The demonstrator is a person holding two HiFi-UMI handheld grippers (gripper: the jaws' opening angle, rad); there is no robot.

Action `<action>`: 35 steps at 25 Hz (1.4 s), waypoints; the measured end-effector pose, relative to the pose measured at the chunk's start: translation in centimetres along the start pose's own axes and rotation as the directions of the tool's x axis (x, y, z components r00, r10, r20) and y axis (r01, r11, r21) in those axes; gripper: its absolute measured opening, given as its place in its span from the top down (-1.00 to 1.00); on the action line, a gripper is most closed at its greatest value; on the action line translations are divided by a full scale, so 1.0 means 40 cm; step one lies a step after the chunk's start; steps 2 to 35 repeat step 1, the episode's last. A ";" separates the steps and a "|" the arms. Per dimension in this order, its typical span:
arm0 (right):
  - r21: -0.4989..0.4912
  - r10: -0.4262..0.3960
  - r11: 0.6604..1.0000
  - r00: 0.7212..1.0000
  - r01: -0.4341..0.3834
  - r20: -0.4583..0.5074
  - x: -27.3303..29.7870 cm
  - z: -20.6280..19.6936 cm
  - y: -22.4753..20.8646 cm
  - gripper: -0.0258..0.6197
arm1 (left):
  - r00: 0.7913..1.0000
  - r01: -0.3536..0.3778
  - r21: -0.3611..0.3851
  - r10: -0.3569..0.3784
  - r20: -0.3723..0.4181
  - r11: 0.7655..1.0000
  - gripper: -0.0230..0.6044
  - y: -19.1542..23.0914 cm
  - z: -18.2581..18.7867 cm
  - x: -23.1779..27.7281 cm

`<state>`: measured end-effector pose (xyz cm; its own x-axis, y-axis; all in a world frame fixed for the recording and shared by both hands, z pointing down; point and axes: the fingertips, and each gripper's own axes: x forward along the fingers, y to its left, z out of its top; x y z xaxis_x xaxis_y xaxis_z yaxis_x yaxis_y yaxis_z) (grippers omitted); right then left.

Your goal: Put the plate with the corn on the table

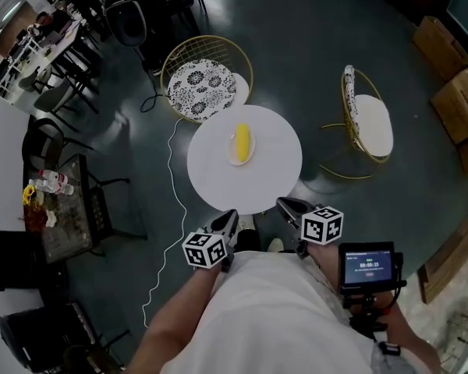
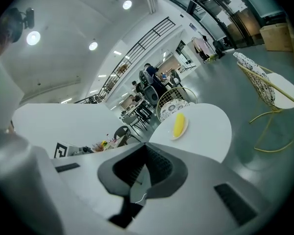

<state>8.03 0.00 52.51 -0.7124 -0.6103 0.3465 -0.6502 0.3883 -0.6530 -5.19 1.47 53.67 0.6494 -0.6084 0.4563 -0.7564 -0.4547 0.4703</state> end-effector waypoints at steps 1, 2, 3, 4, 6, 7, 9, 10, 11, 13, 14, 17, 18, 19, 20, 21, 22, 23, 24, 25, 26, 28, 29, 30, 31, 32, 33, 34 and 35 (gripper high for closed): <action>0.001 -0.001 1.000 1.000 0.001 0.000 0.006 0.003 -0.003 0.90 | 1.000 0.001 -0.004 -0.001 0.001 1.000 0.91 0.004 0.003 0.005; 0.001 -0.001 1.000 1.000 0.001 0.000 0.006 0.003 -0.003 0.90 | 1.000 0.001 -0.004 -0.001 0.001 1.000 0.91 0.004 0.003 0.005; 0.001 -0.001 1.000 1.000 0.001 0.000 0.006 0.003 -0.003 0.90 | 1.000 0.001 -0.004 -0.001 0.001 1.000 0.91 0.004 0.003 0.005; 0.001 -0.001 1.000 1.000 0.001 0.000 0.006 0.003 -0.003 0.90 | 1.000 0.001 -0.004 -0.001 0.001 1.000 0.91 0.004 0.003 0.005; 0.001 -0.001 1.000 1.000 0.001 0.000 0.006 0.003 -0.003 0.90 | 1.000 0.001 -0.004 -0.001 0.001 1.000 0.91 0.004 0.003 0.005; 0.001 -0.001 1.000 1.000 0.001 0.000 0.006 0.003 -0.003 0.90 | 1.000 0.001 -0.004 -0.001 0.001 1.000 0.91 0.004 0.003 0.005; 0.001 -0.001 1.000 1.000 0.001 0.000 0.006 0.003 -0.003 0.90 | 1.000 0.001 -0.004 -0.001 0.001 1.000 0.91 0.004 0.003 0.005; 0.001 -0.001 1.000 1.000 0.001 0.000 0.006 0.003 -0.003 0.90 | 1.000 0.001 -0.004 -0.001 0.001 1.000 0.91 0.004 0.003 0.005; 0.001 -0.001 1.000 1.000 0.001 0.000 0.006 0.003 -0.003 0.90 | 1.000 0.001 -0.004 -0.001 0.001 1.000 0.91 0.004 0.003 0.005; 0.001 -0.001 1.000 1.000 0.001 0.000 0.006 0.003 -0.003 0.90 | 1.000 0.001 -0.004 -0.001 0.001 1.000 0.91 0.004 0.003 0.005; 0.001 -0.001 1.000 1.000 0.001 0.000 0.006 0.003 -0.003 0.90 | 1.000 0.001 -0.004 -0.001 0.001 1.000 0.91 0.004 0.003 0.005; 0.001 -0.001 1.000 1.000 0.001 0.000 0.006 0.003 -0.003 0.90 | 1.000 0.001 -0.004 -0.001 0.001 1.000 0.91 0.004 0.003 0.005; 0.001 -0.001 1.000 1.000 0.001 0.000 0.006 0.003 -0.003 0.90 | 1.000 0.001 -0.004 -0.001 0.001 1.000 0.91 0.004 0.003 0.005; 0.001 -0.001 1.000 1.000 0.001 0.000 0.006 0.003 -0.003 0.90 | 1.000 0.001 -0.004 -0.001 0.001 1.000 0.91 0.004 0.003 0.005; 0.001 -0.001 1.000 1.000 0.001 0.000 0.006 0.003 -0.003 0.90 | 1.000 0.001 -0.004 -0.001 0.001 1.000 0.91 0.004 0.003 0.005; 0.001 -0.001 1.000 1.000 0.001 0.000 0.006 0.003 -0.003 0.90 | 1.000 0.001 -0.004 -0.001 0.001 1.000 0.91 0.004 0.003 0.005; 0.001 -0.001 1.000 1.000 0.001 0.000 0.006 0.003 -0.003 0.90 | 1.000 0.001 -0.004 -0.001 0.001 1.000 0.91 0.004 0.003 0.005; 0.001 -0.001 1.000 1.000 0.001 0.000 0.006 0.003 -0.003 0.90 | 1.000 0.001 -0.004 -0.001 0.001 1.000 0.91 0.004 0.003 0.005; 0.001 -0.001 1.000 1.000 0.001 0.000 0.006 0.003 -0.003 0.90 | 1.000 0.001 -0.004 -0.001 0.001 1.000 0.91 0.004 0.003 0.005; 0.001 -0.001 1.000 1.000 0.001 0.000 0.006 0.003 -0.003 0.90 | 1.000 0.001 -0.004 -0.001 0.001 1.000 0.91 0.004 0.003 0.005; 0.001 -0.001 1.000 1.000 0.001 0.000 0.006 0.003 -0.003 0.90 | 1.000 0.001 -0.004 -0.001 0.001 1.000 0.91 0.004 0.003 0.005; 0.001 -0.001 1.000 1.000 0.001 0.000 0.006 0.003 -0.003 0.90 | 1.000 0.001 -0.004 -0.001 0.001 1.000 0.91 0.004 0.003 0.005; 0.001 -0.001 1.000 1.000 0.001 0.000 0.006 0.003 -0.003 0.90 | 1.000 0.001 -0.004 -0.001 0.001 1.000 0.91 0.004 0.003 0.005; 0.001 -0.001 1.000 1.000 0.001 0.000 0.006 0.003 -0.003 0.90 | 1.000 0.001 -0.004 -0.001 0.001 1.000 0.91 0.004 0.003 0.005; 0.001 -0.001 1.000 1.000 0.001 0.000 0.006 0.003 -0.003 0.90 | 1.000 0.001 -0.004 -0.001 0.001 1.000 0.91 0.004 0.003 0.005; 0.001 -0.001 1.000 1.000 0.001 0.000 0.006 0.003 -0.003 0.90 | 1.000 0.001 -0.004 -0.001 0.001 1.000 0.91 0.004 0.003 0.005; 0.001 -0.001 1.000 1.000 0.001 0.000 0.006 0.003 -0.003 0.90 | 1.000 0.001 -0.004 -0.001 0.001 1.000 0.91 0.004 0.003 0.005; 0.001 -0.001 1.000 1.000 0.001 0.000 0.006 0.003 -0.003 0.90 | 1.000 0.001 -0.004 -0.001 0.001 1.000 0.91 0.004 0.003 0.005; 0.001 -0.001 1.000 1.000 0.001 0.000 0.006 0.003 -0.003 0.90 | 1.000 0.001 -0.004 -0.001 0.001 1.000 0.91 0.004 0.003 0.005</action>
